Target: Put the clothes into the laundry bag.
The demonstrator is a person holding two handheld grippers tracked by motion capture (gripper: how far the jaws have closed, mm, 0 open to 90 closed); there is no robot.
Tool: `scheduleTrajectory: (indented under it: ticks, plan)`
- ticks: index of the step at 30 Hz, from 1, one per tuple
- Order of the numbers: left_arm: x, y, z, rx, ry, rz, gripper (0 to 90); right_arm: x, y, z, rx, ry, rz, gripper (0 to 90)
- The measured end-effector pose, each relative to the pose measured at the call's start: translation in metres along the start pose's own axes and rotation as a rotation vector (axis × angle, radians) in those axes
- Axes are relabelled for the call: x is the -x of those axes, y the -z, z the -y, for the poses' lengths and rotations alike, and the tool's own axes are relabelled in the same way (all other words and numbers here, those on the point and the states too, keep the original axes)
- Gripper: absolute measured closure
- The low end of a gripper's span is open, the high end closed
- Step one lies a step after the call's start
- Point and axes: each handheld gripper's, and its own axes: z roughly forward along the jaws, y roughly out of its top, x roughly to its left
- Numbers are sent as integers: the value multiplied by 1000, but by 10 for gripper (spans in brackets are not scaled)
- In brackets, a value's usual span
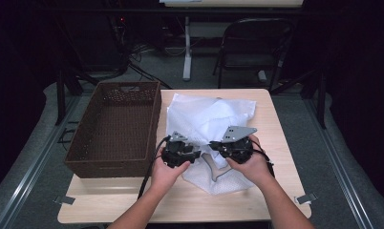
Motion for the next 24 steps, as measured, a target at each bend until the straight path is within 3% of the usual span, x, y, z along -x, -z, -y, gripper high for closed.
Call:
scheduleTrajectory:
  ticks: [7,14,24]
  plan:
    - [-8,3,12,-26,-15,-29,562,1,2,0,6,-4,2,890]
    - [-13,4,21,-29,0,-35,552,0,1,0,-2,4,4,889]
    - [-12,-14,36,-77,-10,-55,530,0,1,1,-3,5,3,889]
